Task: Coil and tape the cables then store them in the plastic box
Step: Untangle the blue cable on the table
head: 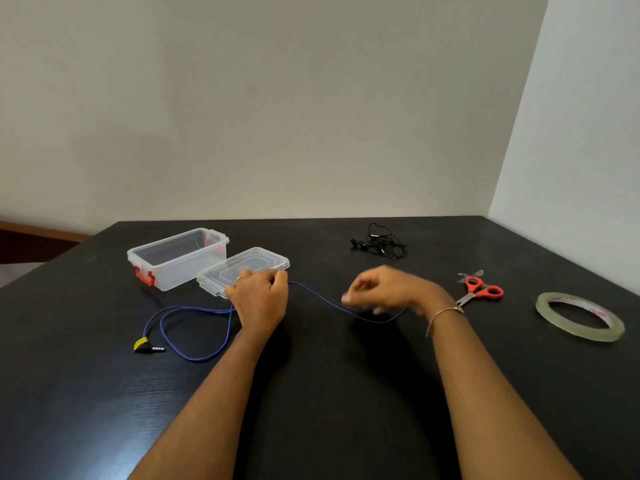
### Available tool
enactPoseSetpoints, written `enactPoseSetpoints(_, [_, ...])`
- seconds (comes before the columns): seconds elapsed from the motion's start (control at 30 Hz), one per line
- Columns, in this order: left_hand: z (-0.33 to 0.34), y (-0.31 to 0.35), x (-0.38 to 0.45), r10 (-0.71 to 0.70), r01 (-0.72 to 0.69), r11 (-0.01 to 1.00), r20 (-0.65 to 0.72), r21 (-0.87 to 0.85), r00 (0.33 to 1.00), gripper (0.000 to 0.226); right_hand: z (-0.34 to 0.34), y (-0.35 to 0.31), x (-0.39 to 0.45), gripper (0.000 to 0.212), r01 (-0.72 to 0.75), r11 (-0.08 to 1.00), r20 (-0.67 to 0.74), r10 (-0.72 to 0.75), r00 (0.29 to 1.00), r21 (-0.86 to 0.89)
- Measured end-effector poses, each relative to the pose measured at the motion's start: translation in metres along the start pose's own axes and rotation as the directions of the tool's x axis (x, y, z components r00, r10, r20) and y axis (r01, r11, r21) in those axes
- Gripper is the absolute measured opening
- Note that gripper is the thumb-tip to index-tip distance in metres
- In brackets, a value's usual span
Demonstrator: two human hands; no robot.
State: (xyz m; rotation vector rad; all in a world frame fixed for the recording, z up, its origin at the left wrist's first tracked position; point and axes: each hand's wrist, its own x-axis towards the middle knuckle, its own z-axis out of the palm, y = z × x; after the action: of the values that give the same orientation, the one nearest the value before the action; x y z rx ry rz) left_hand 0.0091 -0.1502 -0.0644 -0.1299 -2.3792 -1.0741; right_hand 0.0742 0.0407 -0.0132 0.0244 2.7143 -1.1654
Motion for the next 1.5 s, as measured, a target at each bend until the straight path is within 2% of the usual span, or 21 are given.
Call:
enactPoseSetpoints(0.07, [0.000,-0.001,0.001,-0.005,0.005,1.000,-0.009,-0.002,1.000,0.032,0.006,-0.005,0.004,0.023,-0.024,0.989,0.179,0.050,0.983,-0.149])
enactPoseSetpoints(0.13, [0.001,-0.002,0.001,-0.008,0.008,1.000,-0.015,0.006,1.000,0.032,0.003,-0.003,0.005,0.012,-0.047,0.974,0.207,0.094,0.974,-0.220])
enactPoseSetpoints(0.2, [0.001,-0.003,0.001,-0.016,0.016,1.000,-0.021,0.016,1.000,0.032,-0.007,0.004,0.001,0.017,-0.114,0.966,0.104,0.141,0.985,-0.231])
enactPoseSetpoints(0.27, [0.001,-0.002,0.001,-0.017,0.017,1.000,-0.020,0.025,1.000,0.032,-0.020,0.013,-0.007,0.019,-0.157,0.975,-0.080,0.146,0.986,-0.155])
enactPoseSetpoints(0.33, [0.001,-0.001,0.001,-0.005,0.006,0.999,-0.012,0.047,1.000,0.032,-0.032,0.023,-0.013,0.018,-0.147,0.986,-0.241,0.123,0.963,-0.081])
enactPoseSetpoints(0.4, [0.001,0.001,0.000,0.025,-0.025,0.997,0.005,0.077,1.000,0.032,-0.038,0.031,-0.012,0.023,-0.197,0.973,-0.341,0.146,0.929,-0.119])
enactPoseSetpoints(0.5, [0.002,0.001,-0.001,0.074,-0.076,0.993,0.026,0.094,0.997,0.032,-0.038,0.041,0.001,0.026,-0.343,0.889,-0.552,0.129,0.823,-0.303])
enactPoseSetpoints(0.67, [0.002,-0.001,0.000,0.082,-0.084,0.994,0.028,0.071,0.996,0.037,-0.036,0.044,0.014,0.024,-0.278,0.954,-0.845,0.055,0.532,-0.113])
enactPoseSetpoints(0.7, [0.002,-0.001,0.000,0.073,-0.075,0.996,0.025,0.053,0.997,0.039,-0.034,0.044,0.016,0.024,-0.249,0.964,-0.870,0.042,0.491,-0.094])
enactPoseSetpoints(0.73, [0.001,-0.001,0.000,0.065,-0.066,0.997,0.022,0.033,0.998,0.041,-0.032,0.043,0.018,0.024,-0.233,0.968,-0.878,0.031,0.478,-0.093])
enactPoseSetpoints(0.77, [0.001,-0.002,0.000,0.058,-0.058,0.998,0.018,0.014,0.998,0.042,-0.030,0.043,0.020,0.024,-0.233,0.967,-0.869,0.025,0.494,-0.105])
enactPoseSetpoints(0.83, [0.001,-0.002,0.000,0.050,-0.050,0.999,0.026,-0.007,0.998,0.043,-0.025,0.048,0.025,0.023,-0.264,0.955,-0.812,0.044,0.583,-0.138])
enactPoseSetpoints(0.93, [0.001,-0.002,0.001,0.058,-0.057,0.998,0.049,-0.028,0.997,0.043,-0.018,0.056,0.031,0.027,-0.390,0.900,-0.683,0.163,0.712,-0.192])
enactPoseSetpoints(1.03, [0.001,-0.002,0.001,0.069,-0.064,0.996,0.086,-0.053,0.994,0.038,-0.016,0.054,0.031,0.034,-0.499,0.839,-0.646,0.258,0.719,-0.220])
enactPoseSetpoints(1.1, [0.001,-0.002,0.002,0.081,-0.076,0.996,0.109,-0.046,0.991,0.044,-0.013,0.046,0.028,0.036,-0.497,0.829,-0.685,0.206,0.698,-0.257])
enactPoseSetpoints(1.17, [0.002,-0.001,0.003,0.108,-0.104,0.994,0.136,-0.030,0.985,0.049,-0.006,0.033,0.032,0.037,-0.374,0.874,-0.730,0.034,0.683,-0.309])
enactPoseSetpoints(1.2, [0.002,0.000,0.003,0.129,-0.125,0.991,0.147,-0.037,0.981,0.049,-0.001,0.023,0.034,0.036,-0.238,0.916,-0.718,-0.075,0.692,-0.324])
enactPoseSetpoints(1.27, [0.002,0.004,0.002,0.190,-0.174,0.979,0.165,-0.105,0.968,0.045,0.016,-0.002,0.036,0.031,0.106,0.956,-0.590,-0.255,0.766,-0.275])
enactPoseSetpoints(1.33, [0.003,0.006,0.001,0.243,-0.198,0.953,0.185,-0.231,0.952,0.031,0.037,-0.024,0.032,0.026,0.295,0.937,-0.388,-0.346,0.854,-0.184])
enactPoseSetpoints(1.4, [0.002,0.007,-0.001,0.256,-0.164,0.931,0.261,-0.326,0.931,0.026,0.052,-0.029,0.033,0.027,0.298,0.922,-0.294,-0.364,0.884,-0.248])
enactPoseSetpoints(1.5, [0.002,0.007,-0.002,0.235,-0.076,0.906,0.345,-0.415,0.909,0.051,0.055,-0.019,0.036,0.020,0.225,0.940,-0.368,-0.310,0.877,-0.258])
